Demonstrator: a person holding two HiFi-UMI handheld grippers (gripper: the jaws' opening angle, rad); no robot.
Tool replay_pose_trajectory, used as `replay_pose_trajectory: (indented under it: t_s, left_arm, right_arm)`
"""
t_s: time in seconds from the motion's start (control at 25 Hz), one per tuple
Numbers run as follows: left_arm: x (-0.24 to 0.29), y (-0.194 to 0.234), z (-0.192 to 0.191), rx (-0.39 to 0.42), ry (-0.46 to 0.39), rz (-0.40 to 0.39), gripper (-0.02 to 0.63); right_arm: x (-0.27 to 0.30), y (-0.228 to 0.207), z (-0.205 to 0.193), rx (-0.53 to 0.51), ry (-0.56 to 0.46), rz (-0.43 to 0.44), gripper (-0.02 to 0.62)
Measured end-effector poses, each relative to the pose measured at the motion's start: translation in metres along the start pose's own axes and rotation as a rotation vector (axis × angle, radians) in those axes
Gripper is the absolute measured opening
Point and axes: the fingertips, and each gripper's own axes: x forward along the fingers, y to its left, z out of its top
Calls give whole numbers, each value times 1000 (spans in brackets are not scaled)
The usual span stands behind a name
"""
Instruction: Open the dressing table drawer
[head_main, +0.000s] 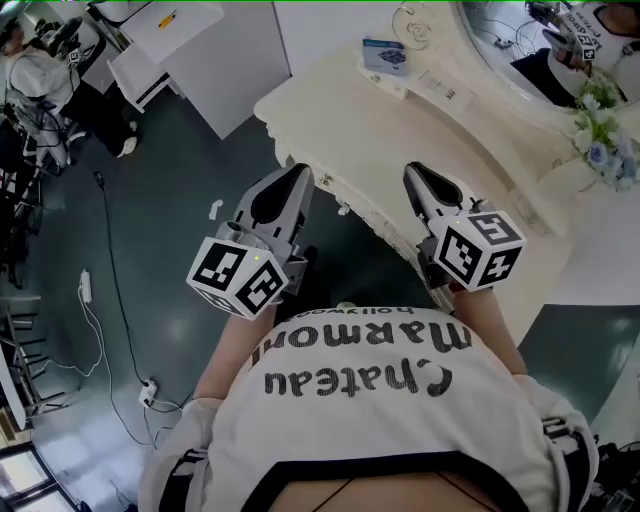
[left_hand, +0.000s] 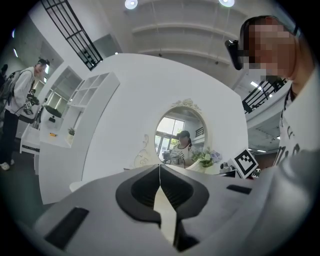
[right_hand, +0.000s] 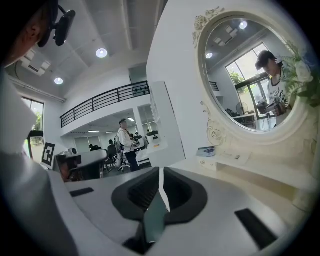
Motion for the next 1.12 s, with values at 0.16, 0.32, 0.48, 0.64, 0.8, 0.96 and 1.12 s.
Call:
replay_pose_trajectory:
  t_s: [0.16,0.32,0.48,0.64,0.8,0.96,1.12]
  left_arm:
    - [16,10,1,0,19,-23,23]
    - [33,27,4,-3,19,-39,23]
    - [56,45,9,-13,25,-75,23]
    - [79,67,10,-33,54,-108,23]
    - [106,97,27,-17,54,-144,23]
    - [134,131,44,-18,58,-178,23]
    - [156,168,61,-24,51,-197,23]
  right_arm:
    - [12,-14,4,25,-4,-27,43]
    - [26,-24,5,31,7,-56,43]
    - [47,-38,11,37,20,-90,43]
    - [70,-53,15,53,31,-140,43]
    - [102,-65,30,62,18,-176,43]
    - [134,-80,47,71,5,-228,43]
    - [168,-94,57,88,7,-271,43]
